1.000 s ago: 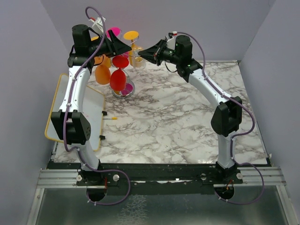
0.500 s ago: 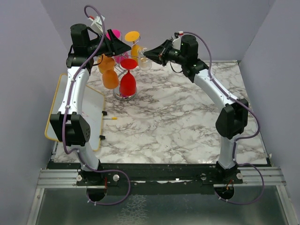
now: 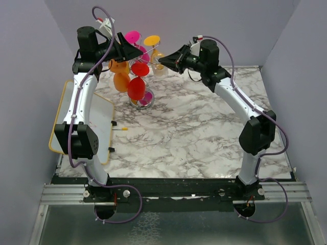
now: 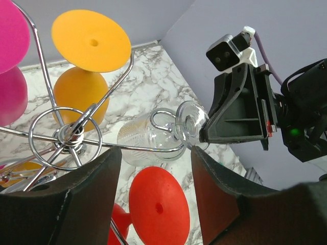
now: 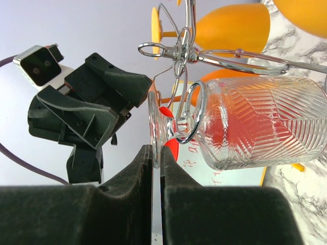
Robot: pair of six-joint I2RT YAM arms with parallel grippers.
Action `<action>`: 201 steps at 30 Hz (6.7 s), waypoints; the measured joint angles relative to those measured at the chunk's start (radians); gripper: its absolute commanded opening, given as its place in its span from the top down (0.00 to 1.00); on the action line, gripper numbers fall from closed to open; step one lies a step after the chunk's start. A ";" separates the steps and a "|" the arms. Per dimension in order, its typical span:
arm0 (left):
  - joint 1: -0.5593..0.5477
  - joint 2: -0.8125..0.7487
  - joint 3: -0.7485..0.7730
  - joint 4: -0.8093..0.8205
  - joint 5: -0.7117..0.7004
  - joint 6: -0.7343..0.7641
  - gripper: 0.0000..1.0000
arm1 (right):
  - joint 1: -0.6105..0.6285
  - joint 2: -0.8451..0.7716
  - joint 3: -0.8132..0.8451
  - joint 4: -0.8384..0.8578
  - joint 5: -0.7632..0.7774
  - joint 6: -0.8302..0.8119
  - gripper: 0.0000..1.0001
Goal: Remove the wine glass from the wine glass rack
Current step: Pick up the wine glass from the wine rack, then place the wine glass at the center of the board.
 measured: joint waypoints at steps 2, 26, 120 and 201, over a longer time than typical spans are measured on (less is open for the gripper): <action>0.000 0.000 0.000 0.000 0.000 0.000 0.42 | 0.000 -0.019 -0.022 -0.003 0.009 -0.007 0.99; 0.000 -0.010 -0.006 0.100 0.050 -0.091 0.42 | -0.003 -0.206 -0.248 0.016 0.090 -0.001 0.99; -0.108 -0.272 -0.218 0.062 0.056 0.002 0.41 | -0.081 -0.391 -0.511 0.220 0.077 -0.012 1.00; -0.865 -0.850 -1.377 0.703 -0.341 0.224 1.00 | -0.082 -0.870 -0.859 -0.077 -0.323 -0.809 0.14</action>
